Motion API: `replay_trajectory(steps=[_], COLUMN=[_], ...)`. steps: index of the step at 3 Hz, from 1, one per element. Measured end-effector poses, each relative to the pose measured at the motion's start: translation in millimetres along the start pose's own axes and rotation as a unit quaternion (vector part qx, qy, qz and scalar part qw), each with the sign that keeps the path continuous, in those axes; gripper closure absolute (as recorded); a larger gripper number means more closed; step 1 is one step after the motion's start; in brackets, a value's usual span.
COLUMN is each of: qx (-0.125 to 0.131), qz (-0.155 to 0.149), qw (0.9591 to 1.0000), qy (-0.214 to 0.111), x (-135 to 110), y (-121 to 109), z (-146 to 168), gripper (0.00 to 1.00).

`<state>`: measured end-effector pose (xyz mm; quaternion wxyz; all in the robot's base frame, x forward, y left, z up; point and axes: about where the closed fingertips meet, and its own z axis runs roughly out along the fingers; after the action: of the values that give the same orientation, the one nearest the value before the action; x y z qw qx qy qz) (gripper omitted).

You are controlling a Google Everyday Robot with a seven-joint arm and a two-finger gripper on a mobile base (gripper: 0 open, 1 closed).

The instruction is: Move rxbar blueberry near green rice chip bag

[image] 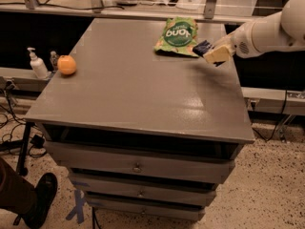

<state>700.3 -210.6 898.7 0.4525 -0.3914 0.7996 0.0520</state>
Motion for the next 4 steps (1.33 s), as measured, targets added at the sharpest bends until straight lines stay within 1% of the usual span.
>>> replay_trajectory(steps=[1,2,3,4], qx=[-0.013,-0.019,-0.019,-0.019], qz=[-0.010,-0.016,-0.019,-0.022], qw=[0.9998,0.9993,0.9988,0.9985], qy=[0.010,0.029,0.042,0.045], x=[4.5,12.8,19.5,20.2], y=[-10.2,-18.9,-24.8,-26.0], z=[19.6,34.7,43.9,48.2], gripper=[1.00,0.82,0.51,0.28])
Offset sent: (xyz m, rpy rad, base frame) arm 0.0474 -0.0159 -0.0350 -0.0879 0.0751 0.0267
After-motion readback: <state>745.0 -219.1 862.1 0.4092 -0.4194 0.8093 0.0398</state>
